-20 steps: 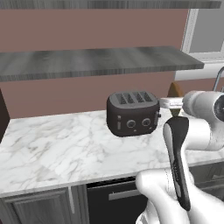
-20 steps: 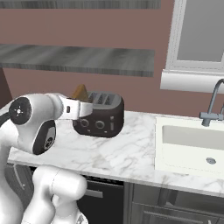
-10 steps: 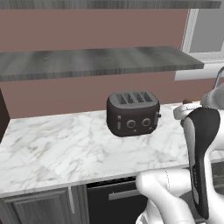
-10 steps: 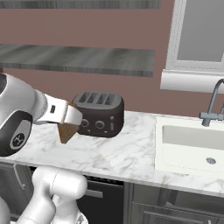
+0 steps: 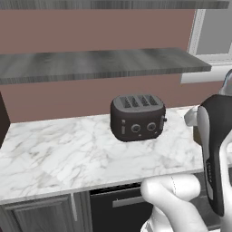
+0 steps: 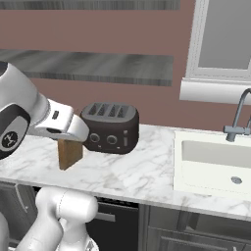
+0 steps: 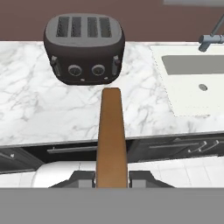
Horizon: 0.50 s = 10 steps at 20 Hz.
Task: Start the toaster. Once the lever pops up, take the bread to the plate on the dining counter.
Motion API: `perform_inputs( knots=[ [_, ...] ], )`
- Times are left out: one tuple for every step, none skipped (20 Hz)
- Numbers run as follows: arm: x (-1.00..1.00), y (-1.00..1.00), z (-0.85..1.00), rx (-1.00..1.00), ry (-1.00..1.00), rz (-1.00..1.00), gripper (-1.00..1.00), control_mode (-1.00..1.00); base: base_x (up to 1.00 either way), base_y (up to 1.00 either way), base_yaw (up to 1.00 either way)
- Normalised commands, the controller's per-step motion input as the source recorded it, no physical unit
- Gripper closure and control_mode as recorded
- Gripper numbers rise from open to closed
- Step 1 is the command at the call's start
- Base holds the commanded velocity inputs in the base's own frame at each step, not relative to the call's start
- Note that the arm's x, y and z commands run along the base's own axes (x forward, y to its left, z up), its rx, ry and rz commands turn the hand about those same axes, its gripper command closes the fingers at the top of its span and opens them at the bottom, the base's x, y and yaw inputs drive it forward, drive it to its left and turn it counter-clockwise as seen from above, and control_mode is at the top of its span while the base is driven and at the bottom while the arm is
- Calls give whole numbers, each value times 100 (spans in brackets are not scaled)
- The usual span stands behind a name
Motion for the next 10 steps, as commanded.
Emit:
perform_inputs(
  knots=[
    [0,0,-14,0,0,0,100,-100,0,0,0],
    [0,0,-17,0,0,0,100,-100,0,0,0],
    [0,0,-21,0,0,0,100,-100,0,0,0],
    [0,0,-25,0,0,0,100,-100,0,0,0],
    [3,0,-26,0,0,0,100,-100,0,0,0],
    [4,0,-28,0,0,0,100,-100,0,0,0],
    [4,0,-26,0,0,0,100,-100,0,0,0],
    [4,1,-24,0,0,0,100,-100,0,0,0],
    [5,0,-21,0,0,0,100,-100,0,0,0],
    [4,1,-19,0,0,0,100,-100,0,0,0]
  ],
)
